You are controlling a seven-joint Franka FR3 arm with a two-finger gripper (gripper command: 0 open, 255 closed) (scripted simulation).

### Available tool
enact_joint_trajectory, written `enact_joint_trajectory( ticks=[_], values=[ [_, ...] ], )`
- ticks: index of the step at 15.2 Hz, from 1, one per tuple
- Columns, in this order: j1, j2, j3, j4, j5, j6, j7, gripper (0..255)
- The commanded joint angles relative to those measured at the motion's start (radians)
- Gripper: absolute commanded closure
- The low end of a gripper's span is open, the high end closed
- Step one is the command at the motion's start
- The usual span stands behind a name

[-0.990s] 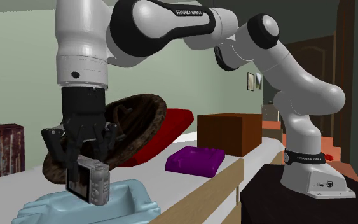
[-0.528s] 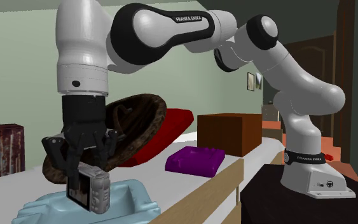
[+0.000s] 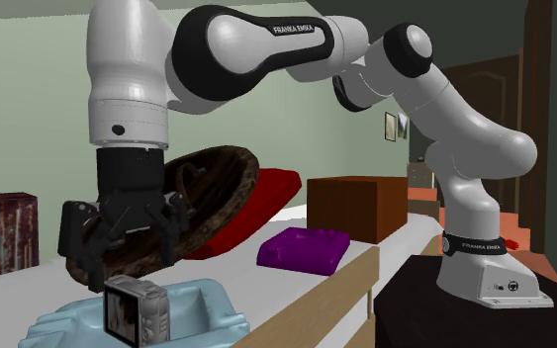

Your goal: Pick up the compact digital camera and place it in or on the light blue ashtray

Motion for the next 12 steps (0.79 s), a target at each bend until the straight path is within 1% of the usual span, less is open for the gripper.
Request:
enact_joint_trajectory(
  ticks=[1, 5, 12],
  values=[
    [0.000, 0.000, 0.000, 0.000, 0.000, 0.000, 0.000, 0],
    [0.004, -0.032, 0.009, 0.077, 0.014, -0.106, -0.011, 0],
    [0.004, -0.032, 0.009, 0.077, 0.014, -0.106, -0.011, 0]
  ],
)
